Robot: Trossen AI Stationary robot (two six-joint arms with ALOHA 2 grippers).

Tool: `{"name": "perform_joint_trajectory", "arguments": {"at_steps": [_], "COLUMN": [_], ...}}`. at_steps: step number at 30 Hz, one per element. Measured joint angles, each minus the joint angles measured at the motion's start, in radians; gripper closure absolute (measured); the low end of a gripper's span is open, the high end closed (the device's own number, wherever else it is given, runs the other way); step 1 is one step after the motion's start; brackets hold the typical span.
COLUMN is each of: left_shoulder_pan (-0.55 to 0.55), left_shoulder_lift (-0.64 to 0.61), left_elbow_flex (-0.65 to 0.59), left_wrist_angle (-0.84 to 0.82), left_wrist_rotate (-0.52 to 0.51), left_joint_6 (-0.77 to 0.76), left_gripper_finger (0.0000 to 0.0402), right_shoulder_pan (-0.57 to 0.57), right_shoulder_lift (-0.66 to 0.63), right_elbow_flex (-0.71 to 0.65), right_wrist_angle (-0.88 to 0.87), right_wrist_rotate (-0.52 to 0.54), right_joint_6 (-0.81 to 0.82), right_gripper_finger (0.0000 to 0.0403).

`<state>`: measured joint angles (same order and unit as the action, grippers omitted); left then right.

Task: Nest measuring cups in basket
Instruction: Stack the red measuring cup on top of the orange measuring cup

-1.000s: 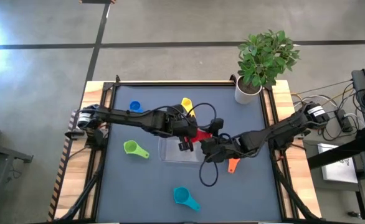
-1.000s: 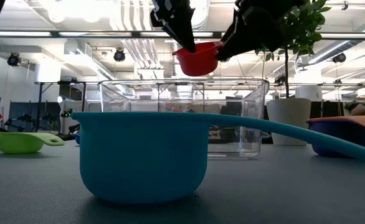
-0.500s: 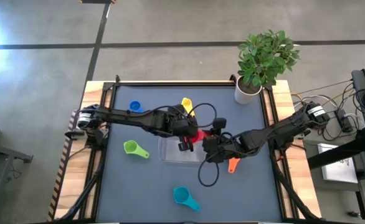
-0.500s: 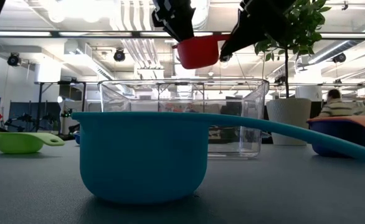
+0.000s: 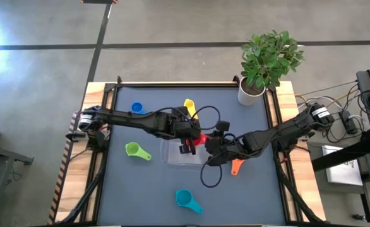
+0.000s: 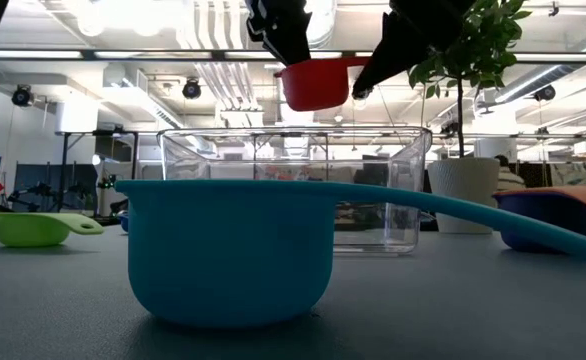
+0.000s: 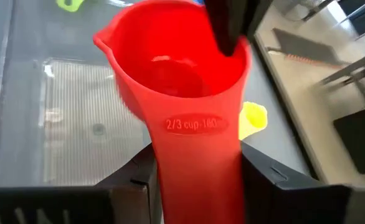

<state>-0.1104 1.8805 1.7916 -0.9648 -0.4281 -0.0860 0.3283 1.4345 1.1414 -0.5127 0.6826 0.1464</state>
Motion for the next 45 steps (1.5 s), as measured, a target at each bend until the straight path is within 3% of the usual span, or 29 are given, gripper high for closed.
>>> {"name": "perform_joint_trajectory", "arguments": {"at_steps": [7,20,27,34,45], "left_shoulder_pan": [0.0,0.001,0.001,0.001,-0.001], "left_shoulder_lift": [-0.001,-0.001,-0.001,-0.001,-0.021], "left_elbow_flex": [0.001,0.001,0.001,0.001,0.027], "left_wrist_angle": [-0.002,0.022,0.028,0.032,0.006], "left_wrist_rotate": [-0.019,-0.04,-0.047,-0.06,-0.11], "left_joint_6": [0.015,0.014,0.014,0.009,0.011], "left_gripper_finger": [0.0401,0.0401,0.0401,0.0399,0.0295], "right_shoulder_pan": [0.0,0.0,0.0,0.001,0.0], "right_shoulder_lift": [0.0,0.0,0.0,0.0,-0.001], "right_elbow_flex": [-0.001,-0.001,-0.001,-0.001,-0.001], "right_wrist_angle": [0.002,0.02,0.017,0.014,-0.056], "right_wrist_rotate": [-0.01,0.033,0.033,0.05,0.097], "right_joint_6": [0.029,-0.009,-0.025,-0.03,0.057], "right_gripper_finger": [0.0246,0.0244,0.0276,0.0276,0.0277]}}
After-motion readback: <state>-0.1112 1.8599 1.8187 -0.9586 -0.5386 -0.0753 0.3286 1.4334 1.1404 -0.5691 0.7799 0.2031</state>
